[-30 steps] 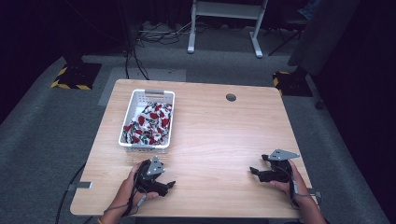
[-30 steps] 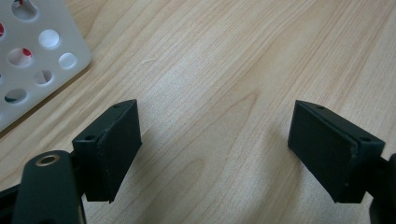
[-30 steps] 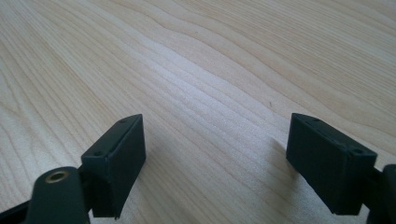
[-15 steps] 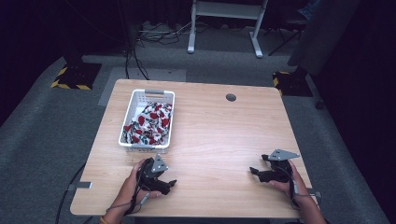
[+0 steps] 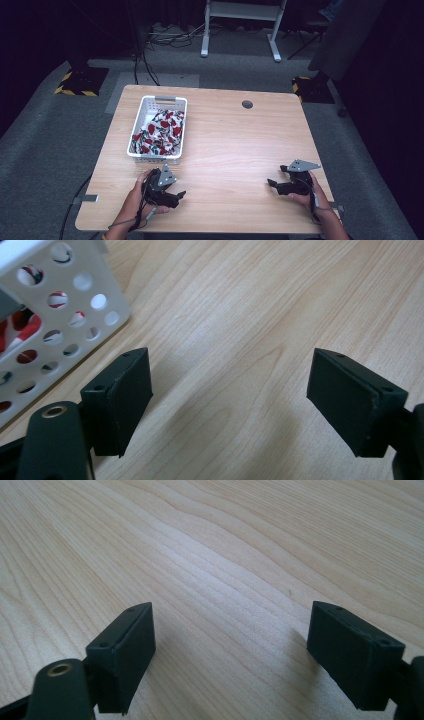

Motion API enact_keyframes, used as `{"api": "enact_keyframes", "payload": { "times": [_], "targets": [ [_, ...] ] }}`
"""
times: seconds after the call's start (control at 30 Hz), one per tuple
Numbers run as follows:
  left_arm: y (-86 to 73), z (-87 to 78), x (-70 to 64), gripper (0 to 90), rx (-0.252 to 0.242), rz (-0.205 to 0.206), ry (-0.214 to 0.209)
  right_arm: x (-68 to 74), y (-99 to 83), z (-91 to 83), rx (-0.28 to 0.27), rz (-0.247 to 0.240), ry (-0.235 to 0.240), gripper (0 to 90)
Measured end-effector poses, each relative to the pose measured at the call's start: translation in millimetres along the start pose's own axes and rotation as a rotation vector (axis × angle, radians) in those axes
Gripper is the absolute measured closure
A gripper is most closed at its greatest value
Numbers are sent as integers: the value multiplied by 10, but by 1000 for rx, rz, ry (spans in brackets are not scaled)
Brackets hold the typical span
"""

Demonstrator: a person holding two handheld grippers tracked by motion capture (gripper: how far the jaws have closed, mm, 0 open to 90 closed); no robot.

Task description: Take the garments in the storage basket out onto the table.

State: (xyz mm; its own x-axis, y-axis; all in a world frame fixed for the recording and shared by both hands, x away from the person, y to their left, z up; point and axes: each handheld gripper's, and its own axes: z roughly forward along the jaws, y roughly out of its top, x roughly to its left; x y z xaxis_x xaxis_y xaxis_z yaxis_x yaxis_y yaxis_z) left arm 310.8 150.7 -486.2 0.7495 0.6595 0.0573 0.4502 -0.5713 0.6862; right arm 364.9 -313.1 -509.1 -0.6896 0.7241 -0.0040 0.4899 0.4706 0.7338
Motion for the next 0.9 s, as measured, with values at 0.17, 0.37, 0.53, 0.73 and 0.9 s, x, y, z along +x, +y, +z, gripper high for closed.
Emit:
{"api": "enact_keyframes", "payload": {
  "times": [0.17, 0.37, 0.53, 0.73, 0.9],
  "targets": [
    [-18, -52, 12, 187, 3, 5, 11, -2, 0, 1, 0, 1, -1, 195],
    [-54, -114, 36, 188, -5, -5, 32, -4, 1, 3, -1, 3, -2, 195],
    [-100, -199, 76, 189, -5, -12, 65, -4, 1, 3, -1, 4, -3, 195],
    [-117, -277, 136, 193, -25, -33, 83, -4, 1, 2, 0, 4, -3, 195],
    [-110, -307, 156, 194, -28, -30, 95, -6, 2, 3, 1, 4, -4, 195]
  ]
}}
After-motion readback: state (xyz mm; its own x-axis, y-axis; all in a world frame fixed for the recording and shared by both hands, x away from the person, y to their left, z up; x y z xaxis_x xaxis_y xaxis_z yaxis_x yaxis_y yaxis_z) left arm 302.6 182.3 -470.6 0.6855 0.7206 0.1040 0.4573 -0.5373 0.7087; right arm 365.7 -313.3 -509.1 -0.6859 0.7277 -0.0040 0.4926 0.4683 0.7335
